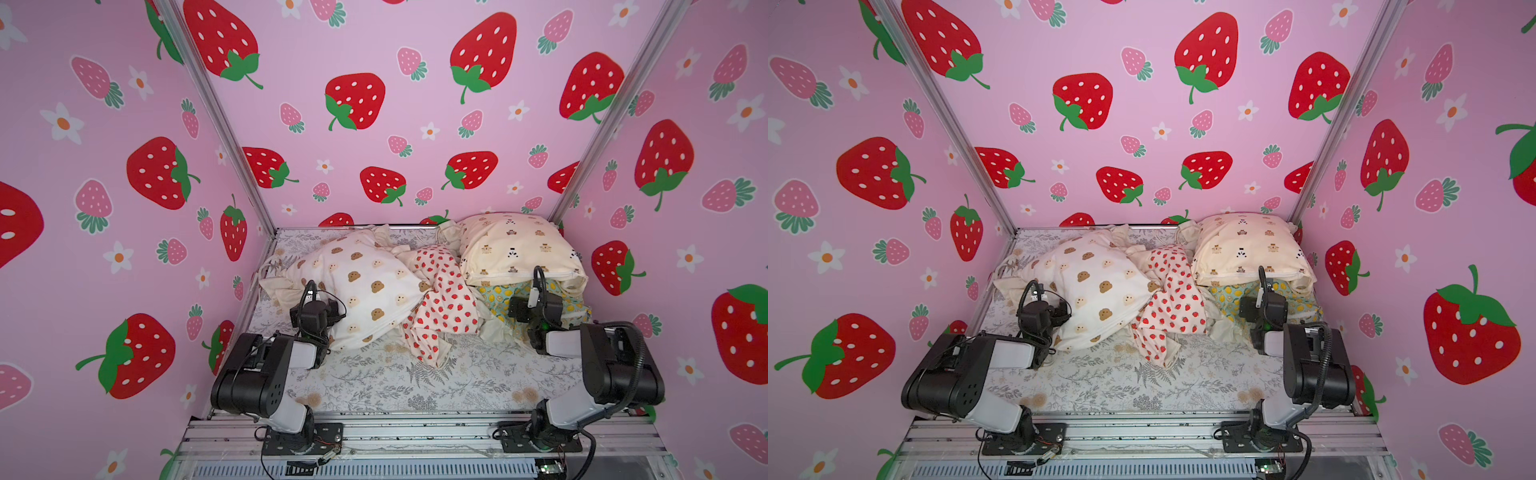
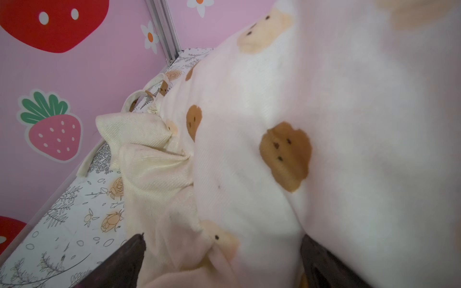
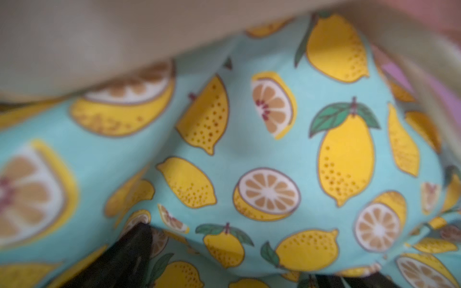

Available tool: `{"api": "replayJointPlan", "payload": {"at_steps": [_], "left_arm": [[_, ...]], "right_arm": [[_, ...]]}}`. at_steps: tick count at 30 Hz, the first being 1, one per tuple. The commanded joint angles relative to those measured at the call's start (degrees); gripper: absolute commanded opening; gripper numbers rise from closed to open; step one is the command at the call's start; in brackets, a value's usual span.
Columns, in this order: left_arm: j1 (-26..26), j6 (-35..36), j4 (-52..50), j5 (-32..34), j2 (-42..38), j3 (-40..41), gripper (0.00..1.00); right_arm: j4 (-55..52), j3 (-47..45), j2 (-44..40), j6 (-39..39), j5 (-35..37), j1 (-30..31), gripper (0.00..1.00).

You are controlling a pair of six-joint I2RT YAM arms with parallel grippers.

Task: Zip up pillowcases
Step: Reset both arms

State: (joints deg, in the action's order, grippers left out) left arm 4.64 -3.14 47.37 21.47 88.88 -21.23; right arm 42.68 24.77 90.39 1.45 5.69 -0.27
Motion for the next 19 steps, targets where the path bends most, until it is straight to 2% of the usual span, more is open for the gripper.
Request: {"api": "replayJointPlan", "payload": {"at_steps": [1, 19], "left_arm": [[-2.58, -2.61, 0.05, -1.85, -0.29, -3.06, 0.99], [-2.36, -2.31, -0.97, -1.79, -0.56, -3.32, 0.99]], "right_arm": [[3.91, 0.98, -0.07, -2.51, -0.25, 1.15, 1.00], [2.77, 1.23, -0.35, -2.68, -0.16, 1.28, 0.99]]}}
